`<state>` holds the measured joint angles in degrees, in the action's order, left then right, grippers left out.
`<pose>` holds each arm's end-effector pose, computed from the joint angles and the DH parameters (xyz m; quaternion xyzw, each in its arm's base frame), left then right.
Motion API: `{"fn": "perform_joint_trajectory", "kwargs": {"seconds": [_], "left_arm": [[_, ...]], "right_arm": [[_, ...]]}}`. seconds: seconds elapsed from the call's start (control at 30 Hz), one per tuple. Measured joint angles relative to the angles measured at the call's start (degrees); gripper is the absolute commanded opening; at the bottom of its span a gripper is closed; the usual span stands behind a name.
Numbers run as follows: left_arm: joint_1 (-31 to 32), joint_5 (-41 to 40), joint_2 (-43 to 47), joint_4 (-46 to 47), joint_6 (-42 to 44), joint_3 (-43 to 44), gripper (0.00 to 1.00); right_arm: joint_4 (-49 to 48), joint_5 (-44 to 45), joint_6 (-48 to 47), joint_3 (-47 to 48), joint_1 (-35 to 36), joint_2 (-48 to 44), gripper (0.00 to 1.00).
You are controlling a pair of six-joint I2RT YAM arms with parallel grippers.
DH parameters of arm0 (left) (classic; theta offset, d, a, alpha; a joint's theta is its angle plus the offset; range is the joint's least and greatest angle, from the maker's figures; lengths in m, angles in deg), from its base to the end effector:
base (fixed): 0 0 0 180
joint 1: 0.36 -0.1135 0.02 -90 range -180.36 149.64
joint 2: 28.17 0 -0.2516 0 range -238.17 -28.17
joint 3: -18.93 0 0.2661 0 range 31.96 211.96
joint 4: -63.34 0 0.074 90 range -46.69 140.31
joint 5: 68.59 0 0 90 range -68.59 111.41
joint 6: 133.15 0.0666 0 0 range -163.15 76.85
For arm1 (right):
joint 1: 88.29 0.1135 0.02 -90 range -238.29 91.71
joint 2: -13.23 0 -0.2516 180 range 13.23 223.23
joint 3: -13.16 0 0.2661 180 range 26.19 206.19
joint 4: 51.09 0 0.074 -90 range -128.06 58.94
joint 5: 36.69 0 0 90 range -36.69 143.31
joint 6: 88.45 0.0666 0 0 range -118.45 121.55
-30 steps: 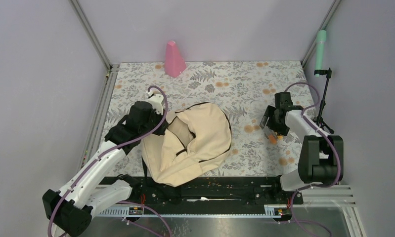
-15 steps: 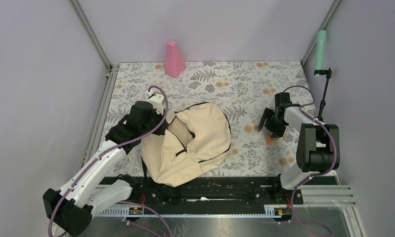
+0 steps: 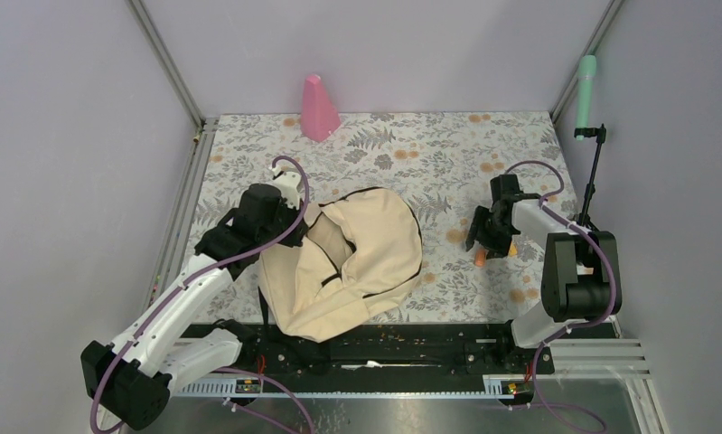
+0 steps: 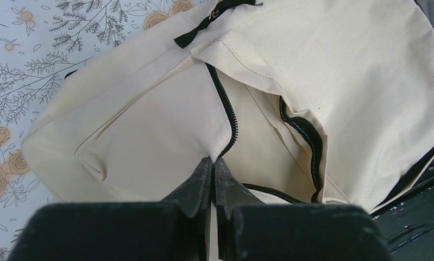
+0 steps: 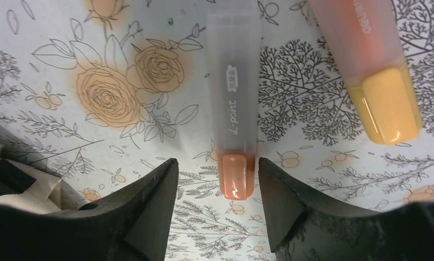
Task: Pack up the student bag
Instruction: Pick up the stationery from the center of the board.
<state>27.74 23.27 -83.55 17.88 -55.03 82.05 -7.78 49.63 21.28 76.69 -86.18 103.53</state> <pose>0.2212 -0.1206 0.2704 0.1337 0.8876 -0.1643 0.4090 0.3064 0.0156 0.1132 0.1453 0.9737 0.0638 0.1638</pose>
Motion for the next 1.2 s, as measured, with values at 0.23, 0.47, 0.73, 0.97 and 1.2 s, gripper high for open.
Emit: {"fn": "perform_joint_trajectory", "kwargs": {"seconds": [0.23,0.47,0.73,0.97,1.2], "left_arm": [[-0.1,0.1,0.0,0.0,0.0,0.0,0.0],[-0.1,0.1,0.0,0.0,0.0,0.0,0.0],[-0.3,0.2,0.0,0.0,0.0,0.0,0.0],[-0.3,0.3,0.0,0.0,0.0,0.0,0.0],[-0.4,0.6,0.0,0.0,0.0,0.0,0.0]], "right_arm": [[2.5,1.7,0.2,1.6,0.8,1.8,0.46],[4.0,2.3,0.0,2.6,1.7,3.7,0.21],[4.7,5.2,-0.4,2.6,4.5,-1.4,0.02],[5.8,4.4,-1.6,3.2,11.3,-12.9,0.0],[7.1,-6.4,-2.0,8.6,23.0,-18.0,0.0]]}}
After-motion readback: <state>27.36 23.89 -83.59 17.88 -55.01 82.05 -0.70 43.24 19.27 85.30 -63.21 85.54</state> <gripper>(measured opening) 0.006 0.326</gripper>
